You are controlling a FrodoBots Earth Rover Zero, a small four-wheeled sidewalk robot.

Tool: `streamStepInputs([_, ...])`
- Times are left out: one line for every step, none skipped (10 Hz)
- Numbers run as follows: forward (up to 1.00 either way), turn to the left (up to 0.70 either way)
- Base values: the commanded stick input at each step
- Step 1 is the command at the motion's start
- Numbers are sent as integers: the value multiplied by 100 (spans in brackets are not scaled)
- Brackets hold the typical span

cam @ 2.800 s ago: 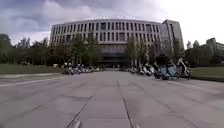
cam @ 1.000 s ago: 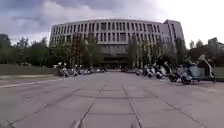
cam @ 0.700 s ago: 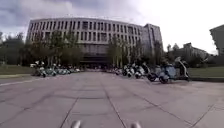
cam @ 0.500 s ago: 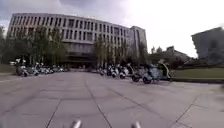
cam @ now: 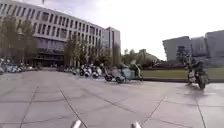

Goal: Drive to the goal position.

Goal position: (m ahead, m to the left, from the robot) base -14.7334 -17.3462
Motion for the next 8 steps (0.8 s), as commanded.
streamStepInputs([0,-84])
streamStepInputs([0,-84])
streamStepInputs([0,-84])
streamStepInputs([0,-84])
streamStepInputs([0,-84])
streamStepInputs([0,-84])
streamStepInputs([0,-84])
streamStepInputs([0,-84])
